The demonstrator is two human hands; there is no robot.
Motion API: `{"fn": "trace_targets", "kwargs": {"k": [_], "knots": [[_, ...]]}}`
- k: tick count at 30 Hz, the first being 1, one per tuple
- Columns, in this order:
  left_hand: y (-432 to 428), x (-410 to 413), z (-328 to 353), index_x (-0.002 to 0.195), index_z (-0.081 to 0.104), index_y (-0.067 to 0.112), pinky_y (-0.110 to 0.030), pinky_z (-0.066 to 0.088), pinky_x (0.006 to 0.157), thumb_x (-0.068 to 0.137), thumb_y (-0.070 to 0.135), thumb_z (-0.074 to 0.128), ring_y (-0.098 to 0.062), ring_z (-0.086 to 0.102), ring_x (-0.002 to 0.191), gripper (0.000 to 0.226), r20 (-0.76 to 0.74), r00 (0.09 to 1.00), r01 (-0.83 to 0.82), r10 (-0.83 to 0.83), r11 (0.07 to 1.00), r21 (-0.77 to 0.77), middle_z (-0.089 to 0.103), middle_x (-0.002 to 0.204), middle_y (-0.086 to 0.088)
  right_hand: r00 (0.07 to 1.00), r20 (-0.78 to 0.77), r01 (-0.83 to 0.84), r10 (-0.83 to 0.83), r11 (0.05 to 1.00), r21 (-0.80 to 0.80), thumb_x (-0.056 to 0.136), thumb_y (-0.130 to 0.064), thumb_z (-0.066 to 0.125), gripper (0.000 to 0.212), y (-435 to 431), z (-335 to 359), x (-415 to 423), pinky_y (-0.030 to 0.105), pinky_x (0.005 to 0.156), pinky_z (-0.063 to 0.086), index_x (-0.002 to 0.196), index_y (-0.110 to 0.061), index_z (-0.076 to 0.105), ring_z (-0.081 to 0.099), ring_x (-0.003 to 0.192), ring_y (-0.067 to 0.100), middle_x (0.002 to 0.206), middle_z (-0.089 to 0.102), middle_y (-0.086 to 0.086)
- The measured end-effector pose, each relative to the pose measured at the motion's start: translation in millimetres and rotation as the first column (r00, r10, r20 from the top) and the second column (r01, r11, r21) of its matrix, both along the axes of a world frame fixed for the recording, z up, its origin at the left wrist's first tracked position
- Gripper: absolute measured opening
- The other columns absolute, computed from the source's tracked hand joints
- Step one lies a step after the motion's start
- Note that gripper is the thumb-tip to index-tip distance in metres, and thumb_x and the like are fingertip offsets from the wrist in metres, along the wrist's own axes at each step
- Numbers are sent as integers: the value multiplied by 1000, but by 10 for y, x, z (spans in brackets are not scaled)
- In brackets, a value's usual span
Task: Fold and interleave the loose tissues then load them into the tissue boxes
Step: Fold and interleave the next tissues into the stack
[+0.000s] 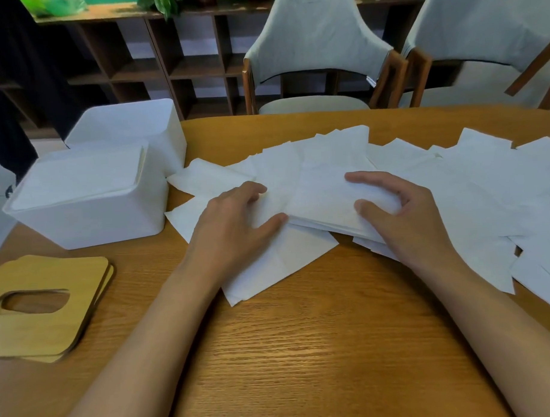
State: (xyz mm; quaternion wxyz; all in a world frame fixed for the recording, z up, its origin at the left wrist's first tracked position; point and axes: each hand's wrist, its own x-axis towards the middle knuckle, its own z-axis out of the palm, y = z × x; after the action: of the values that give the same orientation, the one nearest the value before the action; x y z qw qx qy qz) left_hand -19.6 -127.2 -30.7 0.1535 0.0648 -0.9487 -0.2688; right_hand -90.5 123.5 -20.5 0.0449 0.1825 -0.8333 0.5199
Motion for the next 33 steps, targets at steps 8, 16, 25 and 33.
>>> {"fn": "trace_targets", "kwargs": {"k": [8,16,25,33], "knots": [[-153,-44,1,119,72,24,-24,45,89,93,36,74,-12,59,111,28,-173,981,-92,90,996,-5,65,121,9,1000,-19,11,-11,1000,-3,95,-15,67,35,15,18,7,-7,81,32,118,-41,70,41,111,-24,130,58,-24],[-205,-58,-29,130,70,15,-30,47,95,93,29,75,-16,65,111,40,-91,977,-192,191,981,6,74,121,1,999,-20,-31,31,999,9,96,-17,66,35,-19,9,45,0,89,35,117,-45,69,42,112,-27,122,53,-41],[-228,-79,-37,88,78,10,-43,57,74,87,12,70,-18,65,77,8,-141,971,-205,194,976,-70,72,82,-1,1000,-14,-25,25,999,27,95,-19,66,35,-24,-6,53,9,94,36,116,-47,69,41,111,-27,120,51,-44],[137,95,152,83,67,14,-29,53,64,86,9,74,-9,64,77,9,-458,888,7,43,994,106,66,78,8,996,38,-82,84,995,-58,97,-46,58,22,-102,56,125,8,95,31,114,-43,72,48,121,-17,121,64,-34]]}}
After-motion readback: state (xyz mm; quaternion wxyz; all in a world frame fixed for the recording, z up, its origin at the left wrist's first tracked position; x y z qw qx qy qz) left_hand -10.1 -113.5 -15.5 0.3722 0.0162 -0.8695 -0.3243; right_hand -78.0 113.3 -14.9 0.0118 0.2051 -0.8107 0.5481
